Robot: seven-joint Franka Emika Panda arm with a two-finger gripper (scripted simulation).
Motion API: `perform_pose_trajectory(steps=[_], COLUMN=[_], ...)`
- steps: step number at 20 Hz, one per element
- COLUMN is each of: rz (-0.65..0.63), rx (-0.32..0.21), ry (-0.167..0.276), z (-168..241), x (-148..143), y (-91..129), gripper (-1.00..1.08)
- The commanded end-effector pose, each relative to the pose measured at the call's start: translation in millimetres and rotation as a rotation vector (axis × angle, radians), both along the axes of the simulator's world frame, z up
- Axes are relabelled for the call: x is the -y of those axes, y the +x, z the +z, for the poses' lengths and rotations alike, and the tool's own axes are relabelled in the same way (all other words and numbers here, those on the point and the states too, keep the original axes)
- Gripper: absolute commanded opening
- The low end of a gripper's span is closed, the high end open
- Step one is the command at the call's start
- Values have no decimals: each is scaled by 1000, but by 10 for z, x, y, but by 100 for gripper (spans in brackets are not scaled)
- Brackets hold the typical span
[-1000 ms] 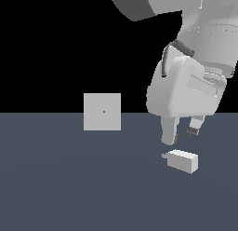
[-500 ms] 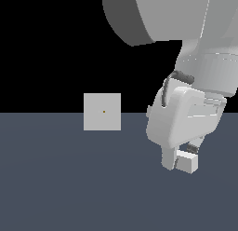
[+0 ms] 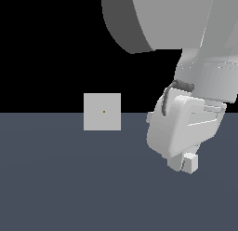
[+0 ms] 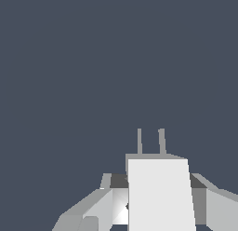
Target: Plug the charger into the wall socket.
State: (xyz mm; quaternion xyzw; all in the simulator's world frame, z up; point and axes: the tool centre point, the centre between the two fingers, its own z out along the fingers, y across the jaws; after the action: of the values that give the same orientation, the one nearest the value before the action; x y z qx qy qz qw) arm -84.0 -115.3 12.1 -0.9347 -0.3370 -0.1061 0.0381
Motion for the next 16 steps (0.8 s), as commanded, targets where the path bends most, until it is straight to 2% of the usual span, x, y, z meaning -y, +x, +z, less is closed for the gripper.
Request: perform_pose_trajectory(steps=[1, 9, 16], rz=[0, -5, -58], rx=[0, 0, 1], ry=[0, 0, 0], z=[-3, 5, 65], x=[-2, -12, -126], y=[1, -2, -28], gripper=[-100, -100, -100])
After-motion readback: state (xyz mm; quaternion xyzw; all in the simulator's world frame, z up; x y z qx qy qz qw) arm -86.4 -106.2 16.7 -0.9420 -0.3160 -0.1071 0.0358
